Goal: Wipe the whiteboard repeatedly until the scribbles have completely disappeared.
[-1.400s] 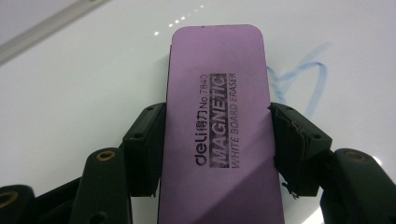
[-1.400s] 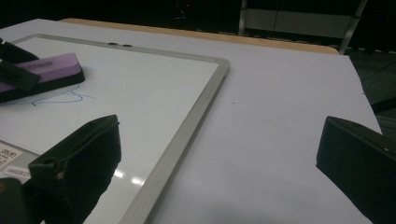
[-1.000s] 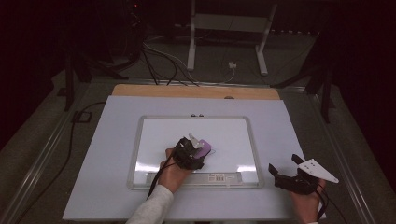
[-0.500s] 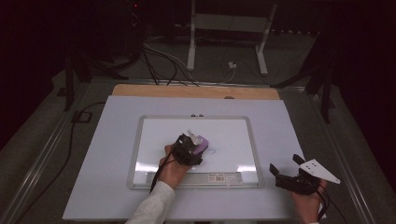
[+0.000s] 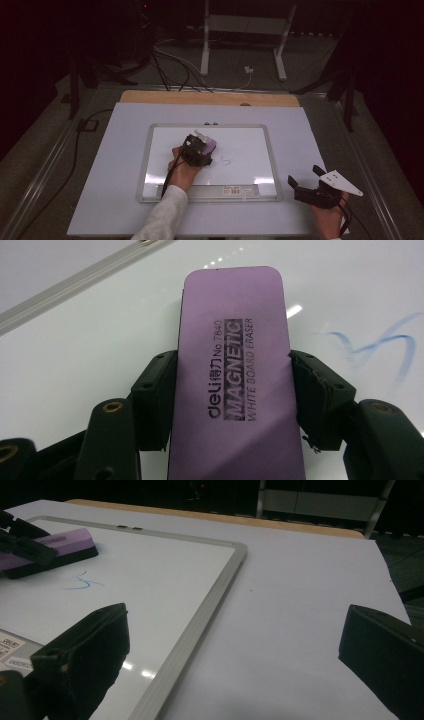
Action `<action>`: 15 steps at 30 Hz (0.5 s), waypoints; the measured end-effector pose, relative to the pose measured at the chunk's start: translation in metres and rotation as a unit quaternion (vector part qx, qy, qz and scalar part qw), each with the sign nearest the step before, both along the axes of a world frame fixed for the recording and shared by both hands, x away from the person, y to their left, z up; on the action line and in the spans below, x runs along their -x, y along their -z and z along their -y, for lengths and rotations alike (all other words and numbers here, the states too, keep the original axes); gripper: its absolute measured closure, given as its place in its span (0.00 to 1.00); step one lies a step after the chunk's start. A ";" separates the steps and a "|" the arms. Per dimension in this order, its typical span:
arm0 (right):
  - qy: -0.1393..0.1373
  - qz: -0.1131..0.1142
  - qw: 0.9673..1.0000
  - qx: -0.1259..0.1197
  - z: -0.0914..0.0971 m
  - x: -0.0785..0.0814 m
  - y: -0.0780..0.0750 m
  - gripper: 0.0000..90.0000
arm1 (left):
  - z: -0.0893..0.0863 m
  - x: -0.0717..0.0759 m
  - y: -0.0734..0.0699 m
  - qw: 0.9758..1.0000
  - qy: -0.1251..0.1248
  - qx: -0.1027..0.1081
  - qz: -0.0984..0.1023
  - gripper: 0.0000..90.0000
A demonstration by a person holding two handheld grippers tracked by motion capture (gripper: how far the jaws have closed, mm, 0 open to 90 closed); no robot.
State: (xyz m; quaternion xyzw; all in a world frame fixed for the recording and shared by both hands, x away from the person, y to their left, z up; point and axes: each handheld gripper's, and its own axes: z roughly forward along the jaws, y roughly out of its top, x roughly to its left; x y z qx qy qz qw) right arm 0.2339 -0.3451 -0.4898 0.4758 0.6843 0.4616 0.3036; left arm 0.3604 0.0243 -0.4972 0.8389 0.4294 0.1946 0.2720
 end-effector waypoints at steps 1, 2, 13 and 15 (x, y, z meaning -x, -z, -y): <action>-0.001 0.000 1.000 0.001 0.000 0.000 0.000 0.00 | 0.004 0.002 0.000 1.000 0.007 0.001 0.000 0.46; -0.001 0.000 1.000 0.001 0.000 0.000 0.000 0.00 | 0.009 0.005 0.000 1.000 0.015 0.001 0.001 0.46; 0.000 0.003 1.000 -0.001 0.001 0.001 -0.001 0.00 | 0.051 0.033 -0.002 0.995 0.098 0.002 -0.005 0.46; 0.002 0.003 1.000 -0.003 0.001 0.001 -0.001 0.00 | 0.049 0.029 -0.002 0.996 0.086 -0.003 -0.001 0.46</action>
